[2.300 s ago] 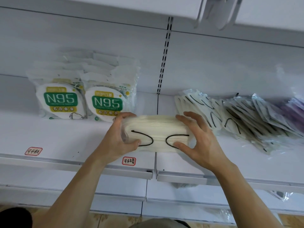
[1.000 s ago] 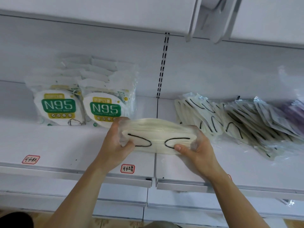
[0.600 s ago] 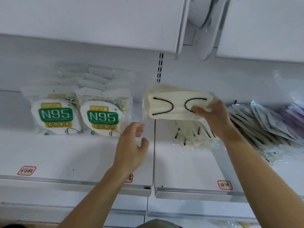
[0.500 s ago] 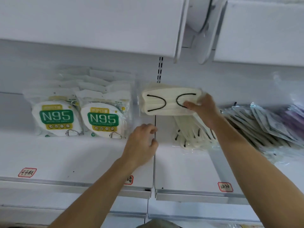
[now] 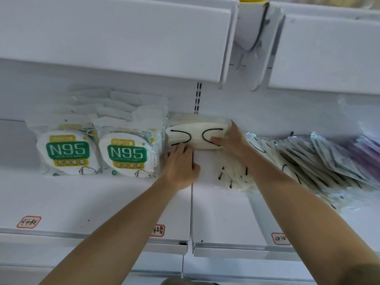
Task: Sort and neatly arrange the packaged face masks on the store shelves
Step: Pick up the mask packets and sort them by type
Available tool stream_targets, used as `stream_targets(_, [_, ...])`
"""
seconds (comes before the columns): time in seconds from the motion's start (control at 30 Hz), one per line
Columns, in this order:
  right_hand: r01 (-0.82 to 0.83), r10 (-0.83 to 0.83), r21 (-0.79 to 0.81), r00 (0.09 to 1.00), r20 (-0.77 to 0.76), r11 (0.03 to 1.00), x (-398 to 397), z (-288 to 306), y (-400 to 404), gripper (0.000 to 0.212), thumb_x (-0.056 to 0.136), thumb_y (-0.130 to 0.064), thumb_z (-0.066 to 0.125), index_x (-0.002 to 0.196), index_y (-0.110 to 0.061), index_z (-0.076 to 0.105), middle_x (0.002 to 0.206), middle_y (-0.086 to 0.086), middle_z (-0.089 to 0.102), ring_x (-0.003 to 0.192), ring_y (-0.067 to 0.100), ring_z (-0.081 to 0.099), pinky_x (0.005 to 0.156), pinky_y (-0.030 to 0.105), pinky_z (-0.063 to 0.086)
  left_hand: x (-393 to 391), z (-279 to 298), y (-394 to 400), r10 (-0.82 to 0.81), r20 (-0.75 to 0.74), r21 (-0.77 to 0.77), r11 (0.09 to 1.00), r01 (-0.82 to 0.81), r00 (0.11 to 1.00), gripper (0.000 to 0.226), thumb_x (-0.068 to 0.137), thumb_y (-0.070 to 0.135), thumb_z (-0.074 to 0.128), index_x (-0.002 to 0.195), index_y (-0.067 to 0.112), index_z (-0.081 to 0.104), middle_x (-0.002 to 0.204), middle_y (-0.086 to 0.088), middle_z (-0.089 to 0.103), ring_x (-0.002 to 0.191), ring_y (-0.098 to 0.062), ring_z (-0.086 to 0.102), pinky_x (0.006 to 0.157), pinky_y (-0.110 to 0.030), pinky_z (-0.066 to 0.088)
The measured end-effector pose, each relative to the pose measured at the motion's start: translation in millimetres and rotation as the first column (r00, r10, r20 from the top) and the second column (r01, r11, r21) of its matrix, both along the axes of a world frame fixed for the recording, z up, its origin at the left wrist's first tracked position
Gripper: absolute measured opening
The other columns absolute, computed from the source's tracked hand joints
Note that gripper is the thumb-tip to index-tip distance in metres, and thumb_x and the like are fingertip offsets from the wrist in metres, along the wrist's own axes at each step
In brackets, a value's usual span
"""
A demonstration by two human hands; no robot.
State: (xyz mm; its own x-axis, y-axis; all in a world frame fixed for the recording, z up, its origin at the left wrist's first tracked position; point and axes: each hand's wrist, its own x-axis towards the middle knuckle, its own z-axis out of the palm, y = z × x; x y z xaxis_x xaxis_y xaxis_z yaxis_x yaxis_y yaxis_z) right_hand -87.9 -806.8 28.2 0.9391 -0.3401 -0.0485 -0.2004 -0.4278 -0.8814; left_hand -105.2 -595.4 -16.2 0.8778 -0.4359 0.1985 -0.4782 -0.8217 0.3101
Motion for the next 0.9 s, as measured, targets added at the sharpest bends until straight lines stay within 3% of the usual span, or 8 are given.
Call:
stream_targets(0.1, [-0.013, 0.013, -0.001, 1.0, -0.001, 1.0, -4, 2, -3, 0.106, 0.078, -0.01, 0.088, 0.159, -0.01, 0.02, 0.138, 0.001, 0.046, 0.121, 0.014, 0.043, 0.083, 0.01, 0.041, 0, -1, -1, 0.012, 0.0, 0.015, 1.0, -0.012, 1.0, 0.047, 0.076, 0.038, 0.038, 0.115, 0.018, 0.058, 0.124, -0.001, 0.052, 0.117, -0.025, 0.048, 0.093, -0.042, 0.044])
stream_targets(0.23, [0.015, -0.01, -0.128, 0.999, 0.042, 0.992, -8, 7, -7, 0.102, 0.074, -0.012, 0.091, 0.154, -0.021, 0.028, 0.111, -0.005, 0.051, 0.1, 0.017, 0.054, 0.072, 0.024, 0.045, 0, -1, 1, 0.004, 0.003, 0.01, 1.0, -0.004, 1.0, 0.05, 0.077, 0.038, 0.037, 0.119, 0.02, 0.055, 0.125, 0.0, 0.052, 0.118, -0.024, 0.048, 0.094, -0.044, 0.045])
stream_targets(0.37, [0.044, -0.027, -0.12, 0.989, 0.146, 0.992, -17, 14, -14, 0.1, 0.068, -0.013, 0.091, 0.148, -0.033, 0.034, 0.126, 0.0, 0.052, 0.113, 0.02, 0.057, 0.088, 0.038, 0.056, -1, 3, 0, 0.012, -0.063, -0.037, 0.999, -0.014, 0.998, 0.049, 0.078, 0.032, 0.044, 0.126, 0.022, 0.052, 0.128, -0.001, 0.052, 0.122, -0.026, 0.048, 0.1, -0.047, 0.043])
stream_targets(0.47, [0.063, -0.051, -0.088, 0.989, 0.141, 0.994, -26, 22, -17, 0.088, 0.076, -0.01, 0.086, 0.149, -0.027, 0.039, 0.13, -0.002, 0.053, 0.119, 0.018, 0.057, 0.094, 0.035, 0.053, 1, 5, 1, 0.027, -0.106, -0.104, 0.994, -0.039, 0.994, 0.047, 0.081, 0.025, 0.056, 0.128, 0.022, 0.052, 0.131, -0.001, 0.053, 0.123, -0.025, 0.05, 0.102, -0.046, 0.042])
stream_targets(0.57, [0.12, -0.011, -0.384, 0.961, 0.276, 0.915, -51, 25, -15, 0.05, 0.083, -0.004, 0.07, 0.131, -0.014, 0.058, 0.124, 0.004, 0.063, 0.111, 0.022, 0.062, 0.096, 0.038, 0.052, 0, 3, 4, 0.038, -0.046, -0.195, 0.98, -0.046, 0.998, 0.04, 0.08, 0.02, 0.064, 0.119, 0.018, 0.055, 0.125, -0.001, 0.053, 0.115, -0.023, 0.055, 0.096, -0.043, 0.047])
stream_targets(0.63, [0.115, 0.17, -0.6, 0.901, 0.398, 0.791, -71, 17, -7, 0.031, 0.082, -0.003, 0.065, 0.112, -0.011, 0.068, 0.109, 0.006, 0.068, 0.1, 0.025, 0.064, 0.089, 0.044, 0.054, -2, 2, 3, 0.043, 0.006, -0.208, 0.977, -0.041, 0.999, 0.038, 0.079, 0.017, 0.066, 0.115, 0.017, 0.055, 0.12, -0.002, 0.053, 0.108, -0.024, 0.056, 0.087, -0.043, 0.053])
stream_targets(0.77, [-0.308, 0.469, -0.816, 0.882, -0.051, 0.489, -96, -8, 13, 0.031, 0.092, -0.033, 0.06, 0.121, -0.027, 0.068, 0.129, -0.005, 0.063, 0.128, 0.022, 0.05, 0.108, 0.045, 0.039, -5, 5, -5, 0.008, 0.091, -0.131, 0.991, 0.004, 0.996, 0.054, 0.075, 0.009, 0.065, 0.127, 0.015, 0.053, 0.123, -0.008, 0.053, 0.112, -0.031, 0.054, 0.081, -0.047, 0.056])
stream_targets(0.9, [-0.312, 0.4, -0.797, 0.911, -0.098, 0.517, -100, -23, 3, 0.037, 0.096, -0.041, 0.053, 0.132, -0.033, 0.061, 0.139, -0.008, 0.059, 0.135, 0.02, 0.045, 0.115, 0.037, 0.026, -1, 4, -6, 0.013, 0.049, -0.117, 0.993, -0.007, 0.999, 0.062, 0.076, 0.014, 0.063, 0.137, 0.016, 0.05, 0.131, -0.01, 0.049, 0.122, -0.034, 0.049, 0.088, -0.048, 0.054])
